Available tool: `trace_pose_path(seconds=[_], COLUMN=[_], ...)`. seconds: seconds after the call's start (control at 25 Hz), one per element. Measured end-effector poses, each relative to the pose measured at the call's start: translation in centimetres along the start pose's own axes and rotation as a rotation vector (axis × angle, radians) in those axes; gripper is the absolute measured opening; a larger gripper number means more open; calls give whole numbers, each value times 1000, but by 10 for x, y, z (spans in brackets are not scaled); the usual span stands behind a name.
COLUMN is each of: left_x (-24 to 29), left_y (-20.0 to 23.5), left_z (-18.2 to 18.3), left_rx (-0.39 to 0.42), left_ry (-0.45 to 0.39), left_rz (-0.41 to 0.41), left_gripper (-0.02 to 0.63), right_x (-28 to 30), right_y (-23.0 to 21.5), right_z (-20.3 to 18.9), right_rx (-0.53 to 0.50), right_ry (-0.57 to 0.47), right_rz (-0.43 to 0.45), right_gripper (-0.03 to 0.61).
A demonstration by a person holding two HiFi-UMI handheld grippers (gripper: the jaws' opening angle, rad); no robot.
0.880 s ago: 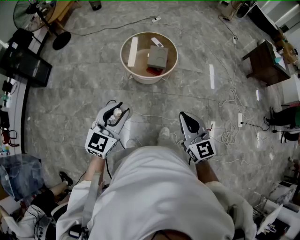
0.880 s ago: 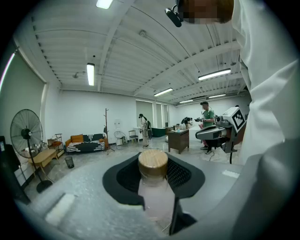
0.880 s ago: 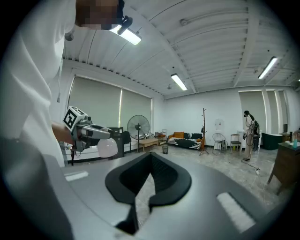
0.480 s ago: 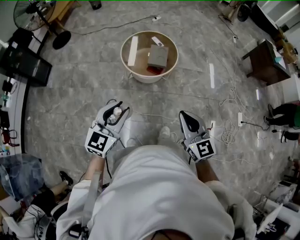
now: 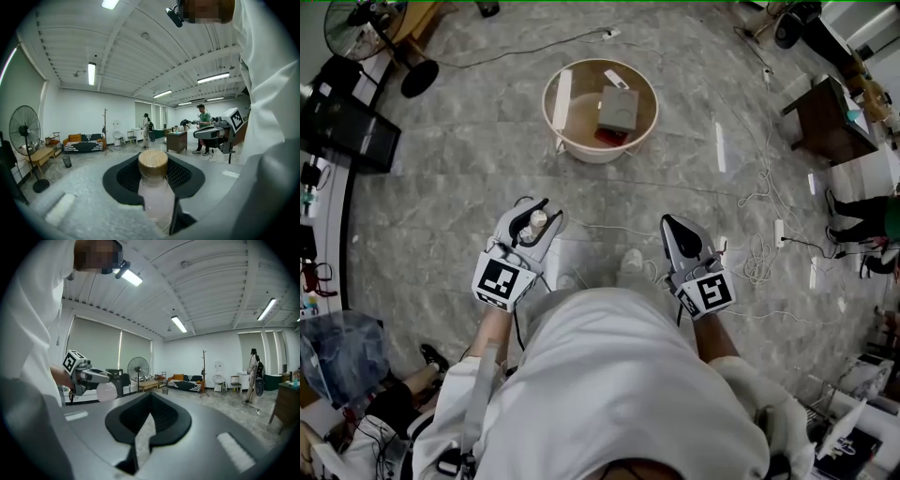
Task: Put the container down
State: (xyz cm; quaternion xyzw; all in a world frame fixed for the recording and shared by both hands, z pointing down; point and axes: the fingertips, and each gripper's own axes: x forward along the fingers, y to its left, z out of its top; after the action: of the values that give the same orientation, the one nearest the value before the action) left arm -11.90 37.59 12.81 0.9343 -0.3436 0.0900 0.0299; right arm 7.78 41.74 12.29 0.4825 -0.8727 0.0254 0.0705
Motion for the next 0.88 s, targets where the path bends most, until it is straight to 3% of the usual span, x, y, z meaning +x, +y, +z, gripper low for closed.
trace_pose_path(seconds=[0.36,0.88], left_x=[-9,79], left_y=[34,81], left_z=[-8,-1], left_rx=[-2,-30], left_ry=[9,31], left_rz=[-30,76], left_gripper=[123,123], right_x=[28,102], right_y=[16,-83], right_z=[5,-12], right_rx=[-27,-8], right_ry=[-9,5], right_rz=[-34,71], right_gripper=[5,5])
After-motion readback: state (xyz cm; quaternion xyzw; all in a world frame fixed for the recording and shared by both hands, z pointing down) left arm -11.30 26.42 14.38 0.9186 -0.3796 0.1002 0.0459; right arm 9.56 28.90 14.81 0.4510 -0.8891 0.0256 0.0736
